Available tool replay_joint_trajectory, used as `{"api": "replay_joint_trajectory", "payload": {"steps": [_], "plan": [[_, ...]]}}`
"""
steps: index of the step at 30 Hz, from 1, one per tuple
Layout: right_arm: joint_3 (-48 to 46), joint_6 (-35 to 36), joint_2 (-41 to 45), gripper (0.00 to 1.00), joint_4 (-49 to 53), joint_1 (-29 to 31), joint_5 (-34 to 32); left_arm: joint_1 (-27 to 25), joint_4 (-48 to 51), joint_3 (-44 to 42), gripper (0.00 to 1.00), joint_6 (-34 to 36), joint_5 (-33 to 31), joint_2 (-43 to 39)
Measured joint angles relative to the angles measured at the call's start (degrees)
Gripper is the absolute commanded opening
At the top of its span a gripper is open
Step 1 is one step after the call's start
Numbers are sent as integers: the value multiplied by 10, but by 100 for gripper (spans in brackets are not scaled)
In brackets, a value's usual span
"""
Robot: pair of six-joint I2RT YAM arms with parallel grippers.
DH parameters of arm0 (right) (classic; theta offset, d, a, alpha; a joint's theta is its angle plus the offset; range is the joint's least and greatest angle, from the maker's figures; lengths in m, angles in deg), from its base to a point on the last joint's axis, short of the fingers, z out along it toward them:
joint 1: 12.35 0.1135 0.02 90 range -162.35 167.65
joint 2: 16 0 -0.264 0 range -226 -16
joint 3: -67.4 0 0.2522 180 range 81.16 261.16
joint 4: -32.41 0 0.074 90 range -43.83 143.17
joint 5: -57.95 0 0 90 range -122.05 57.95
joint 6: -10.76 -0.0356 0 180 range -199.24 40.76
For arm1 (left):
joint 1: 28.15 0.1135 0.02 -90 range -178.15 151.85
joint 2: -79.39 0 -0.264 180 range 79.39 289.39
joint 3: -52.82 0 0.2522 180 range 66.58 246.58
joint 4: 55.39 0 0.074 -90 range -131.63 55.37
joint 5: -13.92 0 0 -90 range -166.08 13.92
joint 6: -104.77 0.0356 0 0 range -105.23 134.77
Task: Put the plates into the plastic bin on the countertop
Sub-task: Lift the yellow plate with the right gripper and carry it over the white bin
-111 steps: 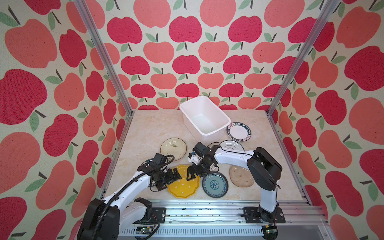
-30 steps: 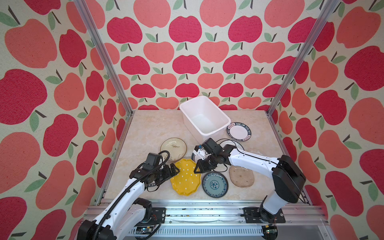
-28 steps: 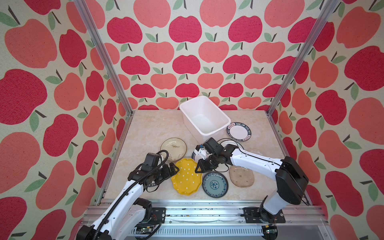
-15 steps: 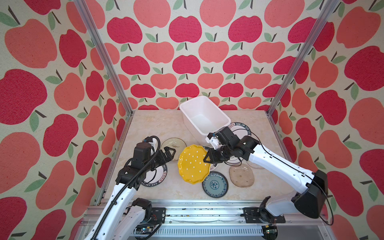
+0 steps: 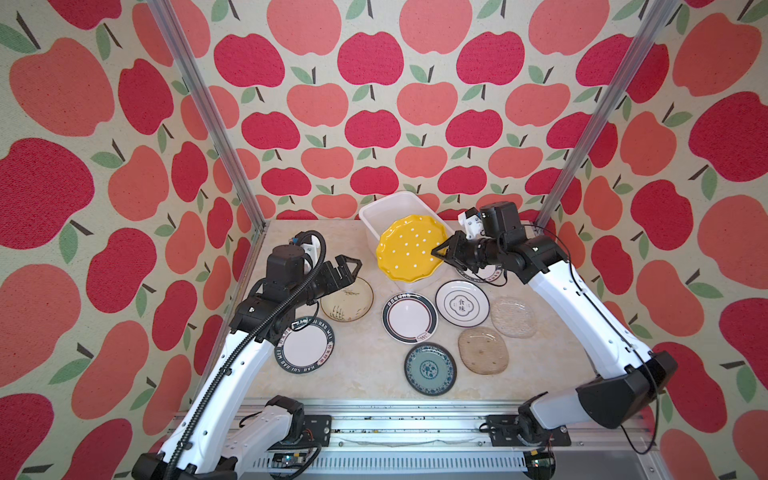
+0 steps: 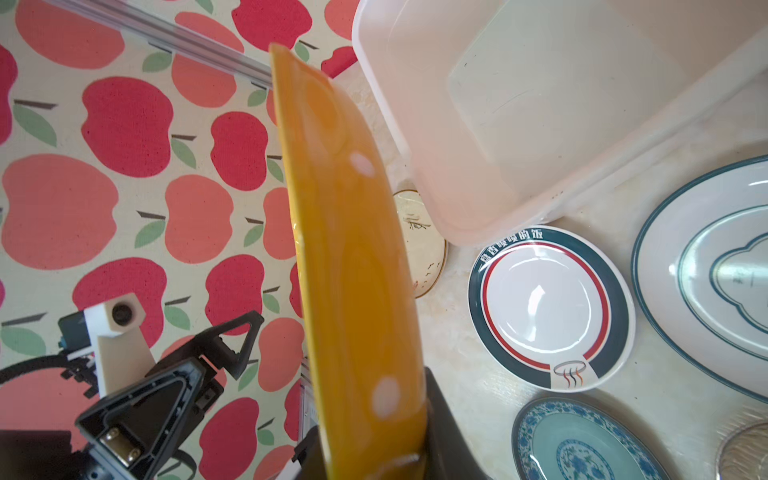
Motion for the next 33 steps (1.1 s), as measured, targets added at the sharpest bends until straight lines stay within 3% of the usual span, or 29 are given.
{"api": "replay_joint_trajectory", "payload": {"steps": [8,19,28,33], "plan": [[64,-111,-143,0,-84,-27,-22,0,7,68,99,13,-3,116],[207,-219,-307,0,-120,-24,-120,1,-47,72,99,7,-2,228],[349,-262,-427,0,-108,5,-204,14,-103,68,99,3,4,261],[368,-272,-445,0,-90,37,-243,27,-122,59,99,-5,12,261]]}}
